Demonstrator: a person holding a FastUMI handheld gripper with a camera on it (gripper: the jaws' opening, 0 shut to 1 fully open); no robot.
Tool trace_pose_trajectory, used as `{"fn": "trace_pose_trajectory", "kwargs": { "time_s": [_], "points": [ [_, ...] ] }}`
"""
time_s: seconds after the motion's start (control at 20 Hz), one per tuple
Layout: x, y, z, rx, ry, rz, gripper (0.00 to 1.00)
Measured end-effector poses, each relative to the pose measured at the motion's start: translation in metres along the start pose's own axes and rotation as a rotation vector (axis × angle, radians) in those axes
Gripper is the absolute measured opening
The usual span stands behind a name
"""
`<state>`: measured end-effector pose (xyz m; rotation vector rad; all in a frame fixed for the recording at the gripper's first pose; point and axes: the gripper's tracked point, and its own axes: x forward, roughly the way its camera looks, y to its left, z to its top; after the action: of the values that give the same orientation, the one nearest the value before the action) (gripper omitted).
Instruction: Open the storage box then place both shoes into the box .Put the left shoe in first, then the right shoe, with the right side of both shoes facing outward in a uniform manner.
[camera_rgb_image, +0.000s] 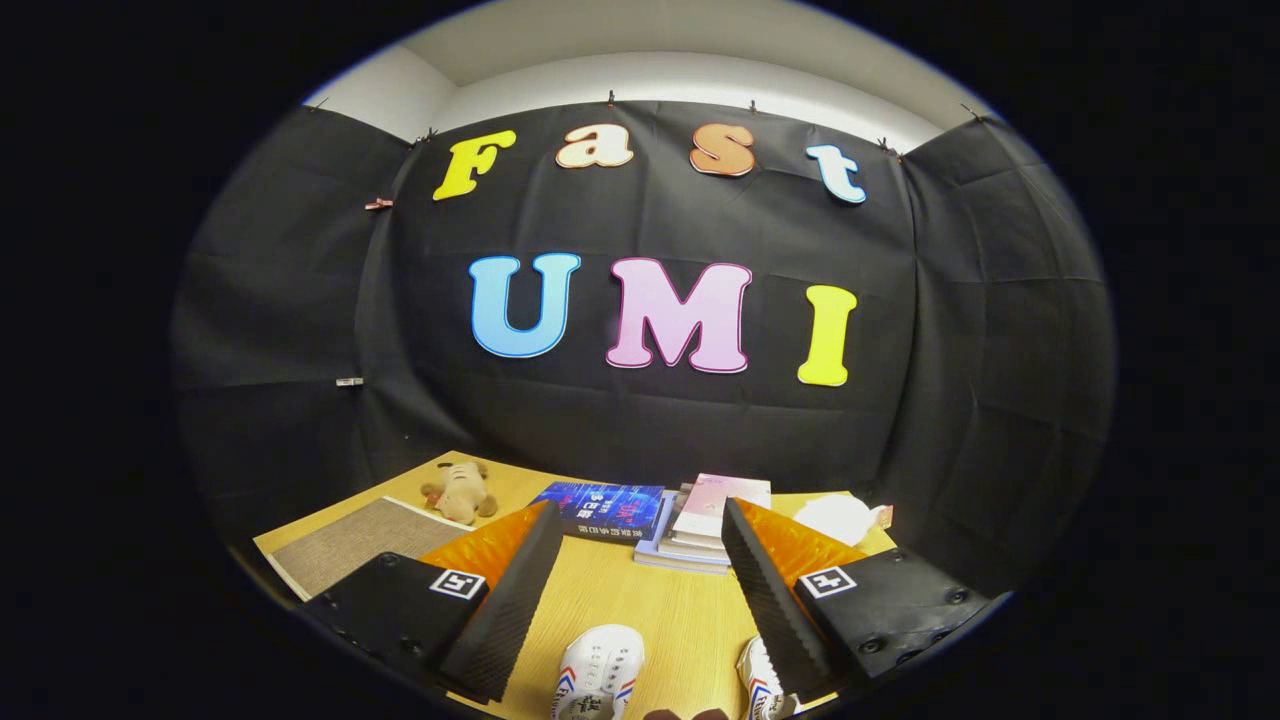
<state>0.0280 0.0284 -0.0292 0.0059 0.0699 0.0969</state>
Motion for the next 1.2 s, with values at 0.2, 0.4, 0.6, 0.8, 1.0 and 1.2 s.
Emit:
{"fn": "trace_pose_trajectory", "kwargs": {
  "time_s": [0.2,0.4,0.6,0.8,1.0,1.2],
  "points": [
    [0.005,0.004,-0.003,0.004,0.001,0.016,0.98],
    [0.010,0.019,-0.018,0.006,0.046,0.078,0.98],
    [0.012,0.041,-0.049,0.051,0.153,0.176,0.98],
    [0.000,0.084,-0.092,0.247,0.351,0.384,0.99],
    [-0.017,0.111,-0.131,0.436,0.529,0.541,0.99],
    [-0.032,0.143,-0.156,0.647,0.674,0.721,0.99]
  ]
}}
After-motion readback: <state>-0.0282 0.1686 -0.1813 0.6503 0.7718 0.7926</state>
